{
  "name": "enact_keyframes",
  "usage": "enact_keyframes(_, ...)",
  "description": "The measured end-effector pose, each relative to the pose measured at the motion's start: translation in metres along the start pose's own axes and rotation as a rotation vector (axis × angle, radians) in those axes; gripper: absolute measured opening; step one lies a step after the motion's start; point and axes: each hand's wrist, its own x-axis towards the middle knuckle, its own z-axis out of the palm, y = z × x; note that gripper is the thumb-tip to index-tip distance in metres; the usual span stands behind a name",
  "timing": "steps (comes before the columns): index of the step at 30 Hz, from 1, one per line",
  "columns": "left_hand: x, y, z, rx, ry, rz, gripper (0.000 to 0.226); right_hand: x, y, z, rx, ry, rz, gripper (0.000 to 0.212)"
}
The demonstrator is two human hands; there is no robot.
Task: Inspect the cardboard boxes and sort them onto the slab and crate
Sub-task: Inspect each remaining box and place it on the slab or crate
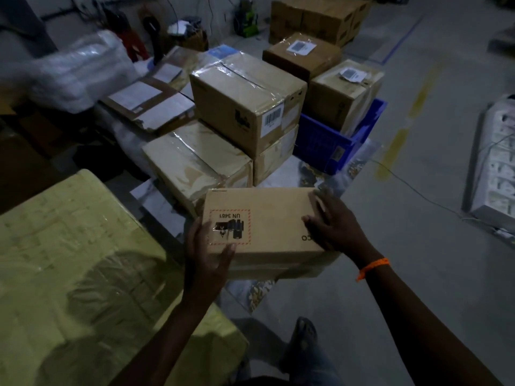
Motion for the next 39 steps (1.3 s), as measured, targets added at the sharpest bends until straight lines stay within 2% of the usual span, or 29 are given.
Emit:
enact_keyframes(2,-0.019,-0.006,-0.004,-0.13,0.012,-0.127,0.082,0.003,0.015,-0.013,0.236,0.028,0.141,0.081)
enact_keyframes(3,-0.024,-0.005,-0.005,-0.123,0.006,-0.168,0.082,0.003,0.019,-0.015,0.376,0.005,0.196,0.081)
enact_keyframes(5,-0.025,0.001,-0.007,-0.091,0.005,-0.24,0.075,0.003,0.02,-0.008,0.508,-0.052,0.218,0.072)
enact_keyframes(8,-0.01,0.005,-0.013,-0.064,0.035,-0.249,0.062,0.0,0.012,0.003,0.618,0.003,0.247,0.055)
enact_keyframes(11,0.012,0.009,-0.026,-0.055,0.15,-0.207,0.051,-0.012,0.006,-0.004,0.907,0.009,0.438,0.059)
enact_keyframes(13,0.033,0.016,-0.033,-0.107,0.19,-0.244,0.045,-0.023,0.006,-0.01,0.991,-0.02,0.485,0.068)
enact_keyframes(15,0.054,0.017,-0.031,-0.109,0.108,-0.283,0.04,-0.034,0.008,-0.008,0.984,-0.057,0.516,0.08)
enact_keyframes(17,0.068,0.012,-0.02,-0.042,-0.011,-0.266,0.043,-0.044,0.013,0.004,0.965,-0.074,0.592,0.082)
enact_keyframes(20,0.084,0.014,0.004,-0.015,-0.158,-0.259,0.054,-0.061,0.031,0.025,1.071,-0.036,0.734,0.072)
enact_keyframes(22,0.1,0.016,0.023,0.014,-0.299,-0.225,0.061,-0.073,0.044,0.033,1.12,0.007,0.761,0.059)
enact_keyframes(24,0.114,0.012,0.04,0.116,-0.452,-0.142,0.071,-0.084,0.051,0.037,1.076,0.002,0.756,0.045)
enact_keyframes(26,0.119,0.006,0.054,0.224,-0.581,-0.052,0.072,-0.088,0.057,0.043,0.996,-0.008,0.747,0.042)
enact_keyframes(28,0.111,0.009,0.065,0.282,-0.653,0.058,0.071,-0.088,0.065,0.051,0.877,0.024,0.744,0.068)
enact_keyframes(30,0.089,0.013,0.071,0.314,-0.651,0.166,0.084,-0.084,0.072,0.055,0.718,0.054,0.696,0.092)
enact_keyframes(33,0.03,0.013,0.064,0.299,-0.759,0.241,0.095,-0.072,0.081,0.052,0.457,0.087,0.516,0.106)
enact_keyframes(35,-0.015,0.012,0.053,0.319,-0.757,0.376,0.094,-0.061,0.084,0.044,0.304,0.064,0.387,0.101)
enact_keyframes(39,-0.055,-0.003,0.047,0.444,-0.656,0.647,0.092,-0.049,0.087,0.037,0.243,0.033,0.288,0.067)
